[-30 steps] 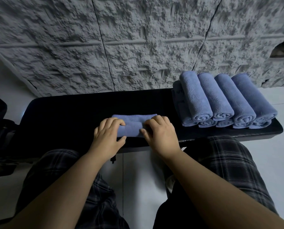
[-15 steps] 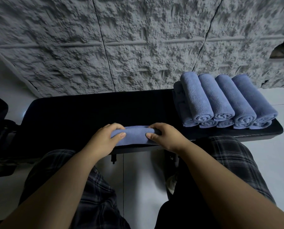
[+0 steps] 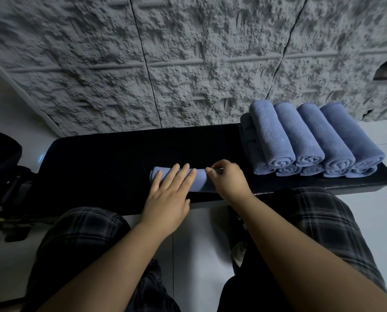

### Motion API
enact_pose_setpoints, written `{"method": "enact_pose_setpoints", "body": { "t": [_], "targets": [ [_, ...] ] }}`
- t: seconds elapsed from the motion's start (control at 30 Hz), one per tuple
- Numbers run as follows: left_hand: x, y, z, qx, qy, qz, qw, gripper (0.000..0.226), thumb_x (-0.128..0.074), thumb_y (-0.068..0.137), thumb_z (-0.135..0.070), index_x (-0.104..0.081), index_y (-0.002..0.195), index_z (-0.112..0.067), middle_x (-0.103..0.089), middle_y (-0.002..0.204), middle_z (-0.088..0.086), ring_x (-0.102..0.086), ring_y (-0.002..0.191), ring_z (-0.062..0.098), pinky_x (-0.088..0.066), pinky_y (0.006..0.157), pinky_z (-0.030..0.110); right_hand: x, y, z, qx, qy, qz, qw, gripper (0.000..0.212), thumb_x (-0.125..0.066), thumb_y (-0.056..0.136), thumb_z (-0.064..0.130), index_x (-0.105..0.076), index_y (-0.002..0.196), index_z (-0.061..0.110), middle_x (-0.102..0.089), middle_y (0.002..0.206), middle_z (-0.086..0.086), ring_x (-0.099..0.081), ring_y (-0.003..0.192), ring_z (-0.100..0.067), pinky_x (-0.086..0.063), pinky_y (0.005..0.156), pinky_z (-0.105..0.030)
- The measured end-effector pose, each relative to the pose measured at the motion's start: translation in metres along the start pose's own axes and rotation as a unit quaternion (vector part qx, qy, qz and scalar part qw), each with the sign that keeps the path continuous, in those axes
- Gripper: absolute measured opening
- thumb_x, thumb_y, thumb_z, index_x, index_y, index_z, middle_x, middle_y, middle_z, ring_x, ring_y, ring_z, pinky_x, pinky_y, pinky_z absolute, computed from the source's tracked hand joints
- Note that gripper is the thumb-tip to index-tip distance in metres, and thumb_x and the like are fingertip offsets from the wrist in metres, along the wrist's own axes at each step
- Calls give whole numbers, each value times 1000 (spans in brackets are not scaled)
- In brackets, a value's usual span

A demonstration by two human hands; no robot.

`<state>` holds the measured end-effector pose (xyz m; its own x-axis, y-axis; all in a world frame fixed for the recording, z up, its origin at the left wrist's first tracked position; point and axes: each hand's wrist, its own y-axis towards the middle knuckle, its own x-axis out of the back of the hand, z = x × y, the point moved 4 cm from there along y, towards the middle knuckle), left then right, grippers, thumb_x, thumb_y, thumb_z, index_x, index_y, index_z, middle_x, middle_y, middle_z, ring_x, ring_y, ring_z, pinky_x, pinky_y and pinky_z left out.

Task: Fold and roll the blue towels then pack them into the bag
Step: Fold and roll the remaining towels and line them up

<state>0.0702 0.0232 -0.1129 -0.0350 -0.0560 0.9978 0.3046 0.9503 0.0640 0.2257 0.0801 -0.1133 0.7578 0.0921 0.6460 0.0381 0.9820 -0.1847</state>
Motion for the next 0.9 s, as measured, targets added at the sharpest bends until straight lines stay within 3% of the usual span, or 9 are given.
{"method": "enact_pose_setpoints", "body": {
  "t": [0.1, 0.17, 0.23, 0.37, 0.47, 0.53, 0.63, 0.73, 0.9],
  "targets": [
    [2, 11, 4, 15, 0, 25, 1000, 79, -72, 72, -26, -38, 142, -19, -39, 148, 0, -36, 136, 20, -7, 110, 39, 3, -4, 10, 99, -167, -116, 974, 28, -53, 93, 33, -67, 99, 10, -61, 100, -13, -56, 92, -34, -45, 77, -39],
    [2, 17, 3, 18, -17, 24, 999, 76, -60, 83, -28, -22, 148, -23, -20, 156, -4, -17, 144, 16, 7, 111, 35, 1, -13, 24, 223, -240, -179, 928, 24, -51, 87, 29, -69, 91, 14, -64, 90, -6, -60, 84, -30, -47, 67, -35],
    [0, 21, 4, 23, -16, 17, 999, 70, -48, 88, -32, -15, 150, -22, -8, 158, -6, -4, 145, 13, 12, 112, 35, -13, -20, 26, 290, -260, -133, 911, 33, -43, 87, 31, -67, 102, 14, -67, 98, -3, -63, 92, -25, -51, 77, -36],
    [-5, 19, 2, 26, -40, 38, 998, 66, -36, 79, -40, -40, 141, -17, -38, 148, 1, -34, 137, 16, -9, 111, 40, -34, -24, 12, 272, -338, -56, 899, 53, -34, 91, 36, -57, 127, 3, -62, 124, -11, -57, 118, -27, -41, 102, -44],
    [-9, 21, 11, 51, -116, 27, 992, 68, -23, 82, -44, -8, 147, -31, -1, 153, -18, 3, 138, -4, 16, 111, 26, -34, -16, 6, 274, -320, -15, 907, 54, -34, 92, 38, -55, 127, 4, -62, 124, -10, -57, 117, -27, -39, 103, -43],
    [-14, 29, 21, 51, -196, 35, 979, 65, -25, 83, -41, -4, 145, -39, 8, 143, -31, 13, 132, -13, 21, 105, 16, -30, -8, 4, 272, -275, 31, 922, 54, -34, 92, 38, -53, 129, 4, -61, 124, -10, -57, 115, -27, -38, 104, -42],
    [-7, 34, 31, 42, -259, 11, 965, 57, -34, 84, -47, -19, 139, -42, -8, 138, -36, 0, 129, -17, 12, 105, 9, -24, -2, 3, 258, -200, 84, 941, 57, -31, 93, 39, -44, 138, 8, -52, 134, -8, -46, 124, -24, -24, 109, -31],
    [-5, 30, 47, 72, -300, -3, 951, 42, -52, 89, -43, -35, 127, -49, -22, 131, -41, -16, 130, -11, -6, 111, 20, -20, 0, 2, 258, -149, 78, 951, 51, -37, 95, 30, -37, 143, 14, -44, 142, -4, -35, 130, -19, -7, 106, -17],
    [-2, 4, 62, 173, -483, -10, 858, 39, -65, 85, -9, -59, 101, -44, -45, 125, -33, -43, 116, -14, -43, 97, 24, -14, -1, 7, 278, -71, 46, 957, 43, -44, 87, 21, -56, 129, 20, -55, 130, 0, -42, 123, -15, -9, 107, -13]
  ]
}}
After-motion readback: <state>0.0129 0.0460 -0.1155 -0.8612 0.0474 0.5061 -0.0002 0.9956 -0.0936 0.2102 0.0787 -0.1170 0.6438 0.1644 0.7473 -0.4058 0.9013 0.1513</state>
